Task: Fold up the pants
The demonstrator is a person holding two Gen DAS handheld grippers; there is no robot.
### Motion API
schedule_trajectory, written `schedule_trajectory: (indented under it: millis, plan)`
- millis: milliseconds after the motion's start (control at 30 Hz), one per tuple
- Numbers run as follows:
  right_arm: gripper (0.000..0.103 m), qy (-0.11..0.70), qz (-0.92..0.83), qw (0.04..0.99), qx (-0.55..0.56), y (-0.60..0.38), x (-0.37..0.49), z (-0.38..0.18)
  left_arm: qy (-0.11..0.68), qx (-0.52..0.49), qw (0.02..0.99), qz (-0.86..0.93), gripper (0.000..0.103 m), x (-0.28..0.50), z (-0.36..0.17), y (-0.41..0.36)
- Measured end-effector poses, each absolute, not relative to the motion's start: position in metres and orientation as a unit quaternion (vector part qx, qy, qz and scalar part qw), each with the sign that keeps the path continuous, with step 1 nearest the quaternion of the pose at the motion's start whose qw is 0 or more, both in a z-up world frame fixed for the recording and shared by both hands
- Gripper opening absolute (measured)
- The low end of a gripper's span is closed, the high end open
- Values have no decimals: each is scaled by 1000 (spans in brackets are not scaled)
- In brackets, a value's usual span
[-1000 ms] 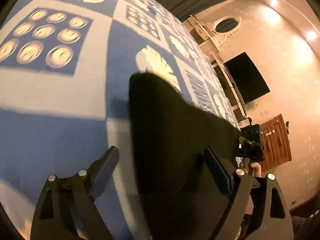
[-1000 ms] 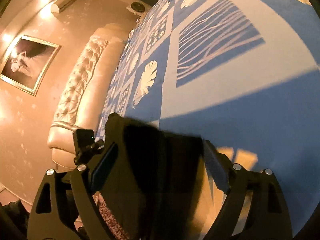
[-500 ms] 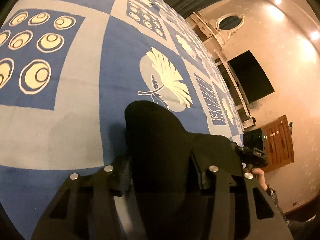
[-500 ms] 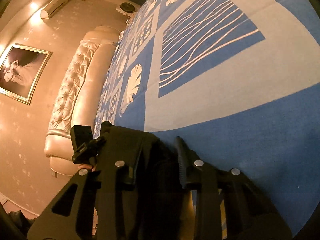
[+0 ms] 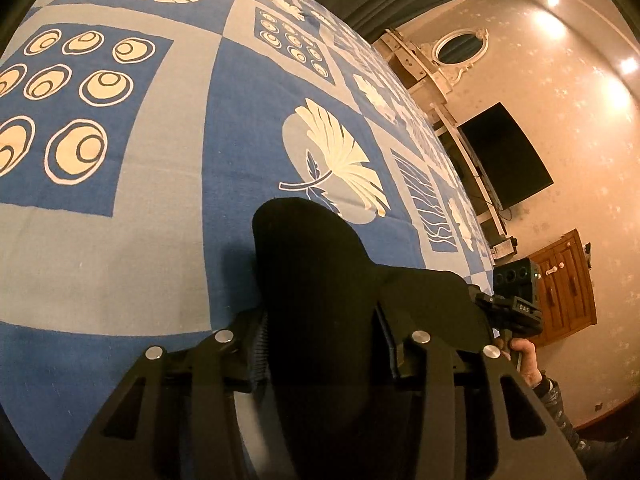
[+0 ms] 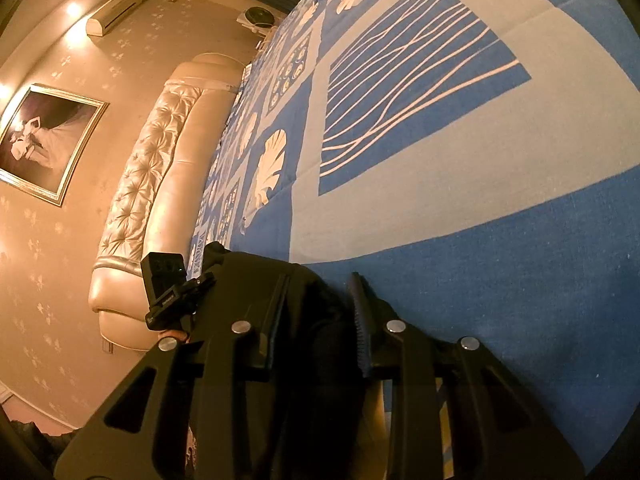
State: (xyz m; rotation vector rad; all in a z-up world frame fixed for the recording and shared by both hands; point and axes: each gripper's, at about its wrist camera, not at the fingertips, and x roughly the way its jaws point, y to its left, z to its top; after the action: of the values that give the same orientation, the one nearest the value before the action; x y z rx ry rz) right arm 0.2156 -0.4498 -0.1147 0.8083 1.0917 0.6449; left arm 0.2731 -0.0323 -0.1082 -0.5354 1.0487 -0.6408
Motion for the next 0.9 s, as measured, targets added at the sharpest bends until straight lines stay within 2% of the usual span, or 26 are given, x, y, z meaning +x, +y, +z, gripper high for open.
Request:
schedule_trajectory:
  millis: [567, 800, 900]
  plan:
    - [27, 490, 298, 722, 388, -457, 220, -121, 469, -245, 795, -297, 48, 270, -108, -34]
    - [28, 486, 300, 721, 391, -459, 221, -122, 463, -245, 796, -302, 54, 268, -107, -38]
    - [29, 481, 304, 722, 393, -460, 220, -123, 462, -241, 798, -303, 62, 268, -104, -41]
